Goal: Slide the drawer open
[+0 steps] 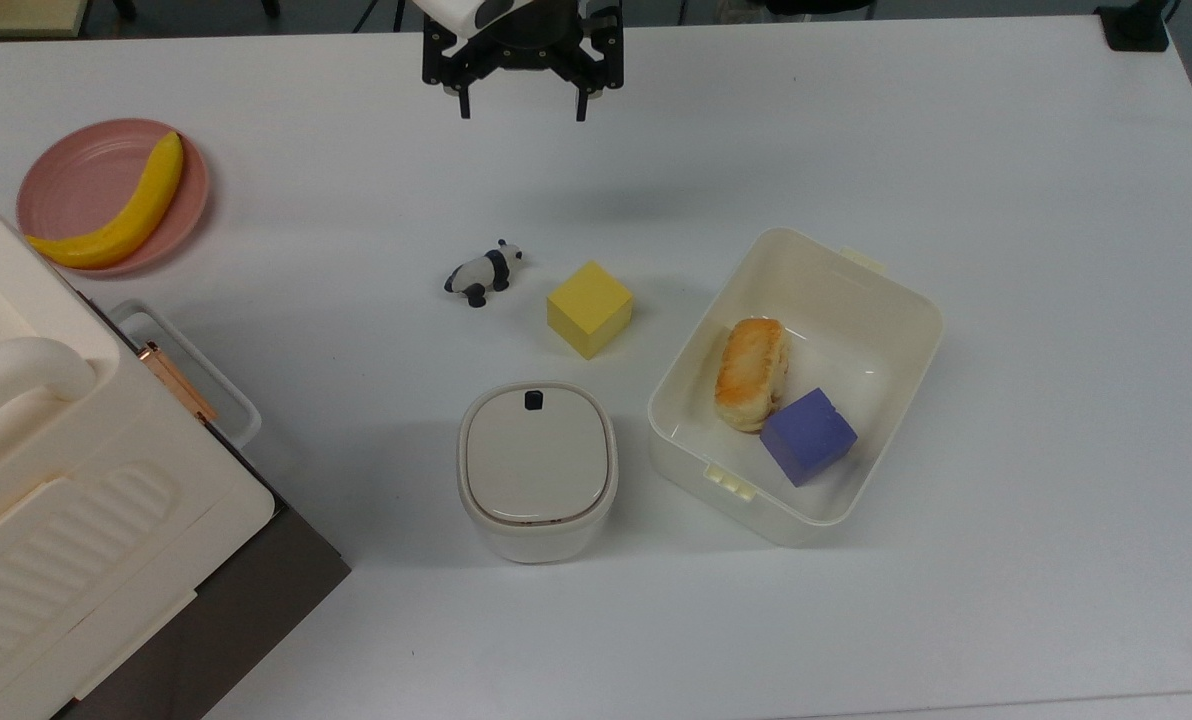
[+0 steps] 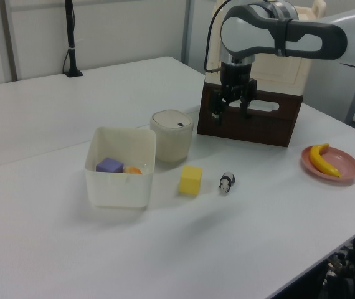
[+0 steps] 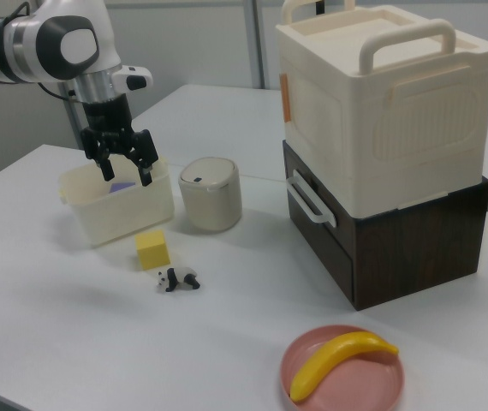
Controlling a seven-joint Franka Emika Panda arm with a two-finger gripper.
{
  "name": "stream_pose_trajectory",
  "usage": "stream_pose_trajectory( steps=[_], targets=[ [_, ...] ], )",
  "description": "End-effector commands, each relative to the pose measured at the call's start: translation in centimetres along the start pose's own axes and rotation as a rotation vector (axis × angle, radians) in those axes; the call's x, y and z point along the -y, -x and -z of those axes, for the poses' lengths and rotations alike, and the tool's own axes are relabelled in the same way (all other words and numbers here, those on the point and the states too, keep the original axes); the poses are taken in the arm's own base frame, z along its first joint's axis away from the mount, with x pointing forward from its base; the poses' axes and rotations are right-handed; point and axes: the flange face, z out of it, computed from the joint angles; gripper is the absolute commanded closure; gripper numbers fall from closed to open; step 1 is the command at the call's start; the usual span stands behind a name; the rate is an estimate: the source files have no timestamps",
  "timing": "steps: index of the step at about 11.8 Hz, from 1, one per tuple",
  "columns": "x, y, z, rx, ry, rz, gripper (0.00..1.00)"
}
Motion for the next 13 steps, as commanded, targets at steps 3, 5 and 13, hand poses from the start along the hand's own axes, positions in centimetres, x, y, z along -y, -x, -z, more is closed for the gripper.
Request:
stream_pose_trajectory(
  steps=[3,5,13],
  targets=[
    [0.15,0.64,-0.16,0.021,-0.003,-0.021,0.0],
    [0.24,0.64,-0.16,0.021,-0.003,-0.019,0.0],
    [-0.25,0.12,-0.81,0.027,0.008,0.04,0.0]
  ],
)
